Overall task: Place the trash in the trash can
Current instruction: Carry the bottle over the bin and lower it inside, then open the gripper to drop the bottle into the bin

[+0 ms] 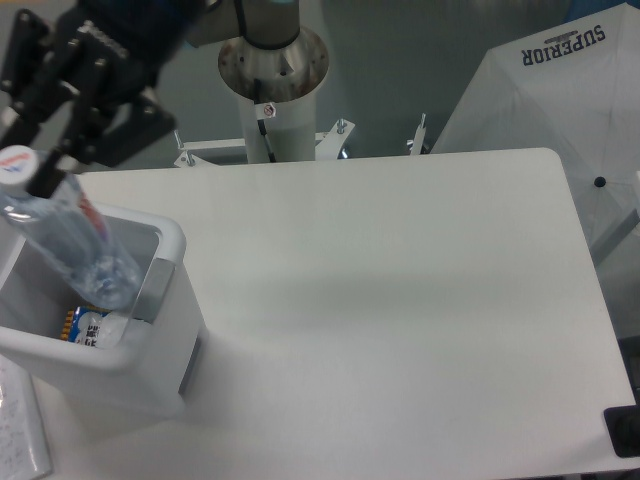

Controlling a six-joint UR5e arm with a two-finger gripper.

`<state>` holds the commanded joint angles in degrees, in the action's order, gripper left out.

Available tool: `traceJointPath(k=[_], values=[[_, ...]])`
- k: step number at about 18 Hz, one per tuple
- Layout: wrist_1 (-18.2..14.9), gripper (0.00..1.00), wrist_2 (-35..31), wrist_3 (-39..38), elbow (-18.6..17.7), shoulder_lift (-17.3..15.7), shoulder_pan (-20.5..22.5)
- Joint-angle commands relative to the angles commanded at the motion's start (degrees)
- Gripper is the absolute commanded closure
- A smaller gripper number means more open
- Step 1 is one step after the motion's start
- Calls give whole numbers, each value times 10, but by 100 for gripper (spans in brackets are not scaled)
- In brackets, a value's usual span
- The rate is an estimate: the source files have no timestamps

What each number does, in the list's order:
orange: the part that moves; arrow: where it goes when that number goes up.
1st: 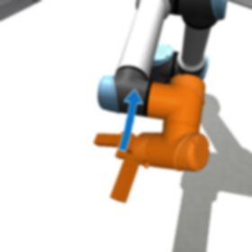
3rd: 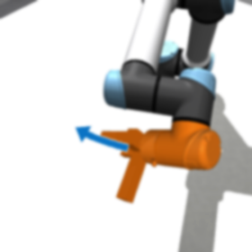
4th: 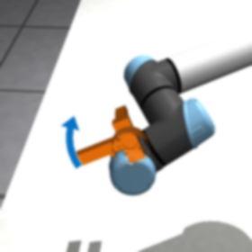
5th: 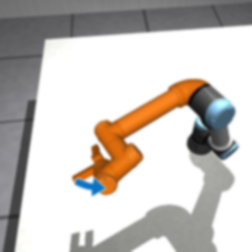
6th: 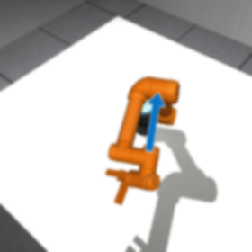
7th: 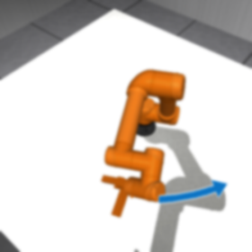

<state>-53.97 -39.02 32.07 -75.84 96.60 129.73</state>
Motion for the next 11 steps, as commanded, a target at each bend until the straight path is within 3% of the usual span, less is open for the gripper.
traceJointPath(k=[4,7,10,11], values=[[35,89,0,22,-45,-6,-11],[36,61,0,40,-59,-4,-18],[36,17,0,42,-75,-5,-18],[35,8,0,41,-77,-6,-18]])
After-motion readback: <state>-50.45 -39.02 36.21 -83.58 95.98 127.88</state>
